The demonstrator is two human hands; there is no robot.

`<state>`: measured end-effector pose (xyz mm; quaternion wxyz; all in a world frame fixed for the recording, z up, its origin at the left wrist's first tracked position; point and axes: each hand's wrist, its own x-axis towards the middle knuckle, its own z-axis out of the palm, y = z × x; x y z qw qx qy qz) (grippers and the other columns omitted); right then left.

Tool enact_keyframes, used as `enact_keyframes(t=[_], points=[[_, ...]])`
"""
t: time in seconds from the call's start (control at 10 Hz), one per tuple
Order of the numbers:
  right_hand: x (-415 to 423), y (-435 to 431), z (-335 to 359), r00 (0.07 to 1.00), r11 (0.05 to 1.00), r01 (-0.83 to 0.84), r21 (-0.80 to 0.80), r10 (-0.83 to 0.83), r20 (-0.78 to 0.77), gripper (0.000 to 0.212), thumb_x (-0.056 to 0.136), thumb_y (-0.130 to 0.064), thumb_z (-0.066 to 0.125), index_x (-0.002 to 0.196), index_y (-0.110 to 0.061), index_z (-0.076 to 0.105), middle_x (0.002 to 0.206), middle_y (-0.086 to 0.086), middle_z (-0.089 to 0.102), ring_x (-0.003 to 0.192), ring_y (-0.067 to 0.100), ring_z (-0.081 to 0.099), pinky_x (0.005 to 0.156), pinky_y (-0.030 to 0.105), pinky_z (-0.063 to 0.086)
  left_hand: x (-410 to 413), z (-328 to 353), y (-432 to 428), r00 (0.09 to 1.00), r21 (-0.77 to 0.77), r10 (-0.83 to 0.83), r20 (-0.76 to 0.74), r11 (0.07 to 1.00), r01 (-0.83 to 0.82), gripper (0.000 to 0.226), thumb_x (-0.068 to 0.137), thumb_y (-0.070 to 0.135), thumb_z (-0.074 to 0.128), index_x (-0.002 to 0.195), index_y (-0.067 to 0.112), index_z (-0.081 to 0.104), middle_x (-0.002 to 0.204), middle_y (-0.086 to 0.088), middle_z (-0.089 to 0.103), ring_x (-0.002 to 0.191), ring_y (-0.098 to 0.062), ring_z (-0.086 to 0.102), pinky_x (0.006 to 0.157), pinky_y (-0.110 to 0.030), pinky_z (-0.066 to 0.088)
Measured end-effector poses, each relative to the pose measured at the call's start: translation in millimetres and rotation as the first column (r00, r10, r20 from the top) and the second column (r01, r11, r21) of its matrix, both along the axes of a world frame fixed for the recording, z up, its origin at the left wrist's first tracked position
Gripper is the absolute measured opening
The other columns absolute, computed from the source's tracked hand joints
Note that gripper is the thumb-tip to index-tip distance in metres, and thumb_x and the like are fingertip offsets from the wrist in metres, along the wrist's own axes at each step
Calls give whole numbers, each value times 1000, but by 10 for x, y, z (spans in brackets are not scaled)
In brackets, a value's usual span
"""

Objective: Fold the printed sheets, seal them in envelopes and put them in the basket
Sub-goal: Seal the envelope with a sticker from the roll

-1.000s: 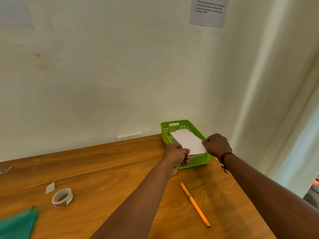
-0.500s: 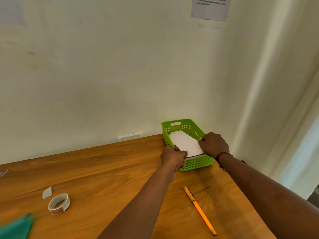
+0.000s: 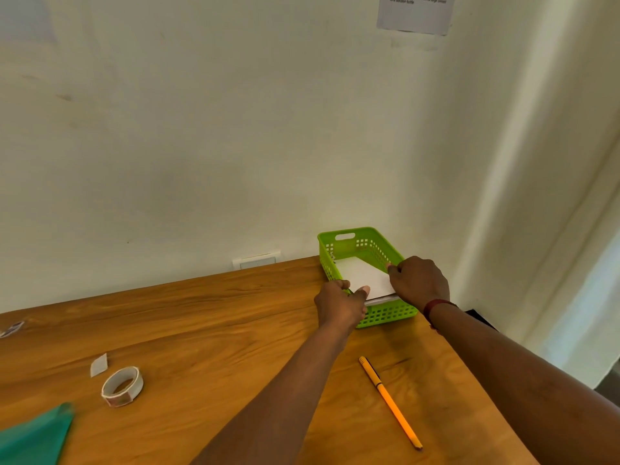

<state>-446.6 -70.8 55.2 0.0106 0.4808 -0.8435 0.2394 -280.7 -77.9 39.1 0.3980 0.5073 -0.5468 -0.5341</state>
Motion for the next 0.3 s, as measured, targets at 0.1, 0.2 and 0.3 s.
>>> enact_keyframes(t=[0.1,0.2,0.3], points=[[18,23,-32,996,1000,13,-17,-14,-88,43,95,-42,47,75,-9,67,72,10,63,63,29,55,55,28,39,16,7,11,1000,-5,1,2,1000,-1,47,90,29,69,129,6,55,98,-16,70,56,-13,64,49,-21,55],[62,90,-19,981,998,-1,-60,-11,-196,43,96,-39,45,77,-9,69,75,9,62,64,28,56,54,28,37,80,36,56,1000,3,7,20,1000,-7,44,94,34,63,129,9,55,93,-15,71,58,-16,67,50,-24,55],[144,145,5,966,994,-15,-105,-13,-257,41,96,-37,45,75,-10,68,79,10,60,65,30,57,54,29,33,148,27,89,1000,0,14,20,1000,-14,42,94,33,62,129,10,57,89,-14,71,56,-16,66,51,-27,57]])
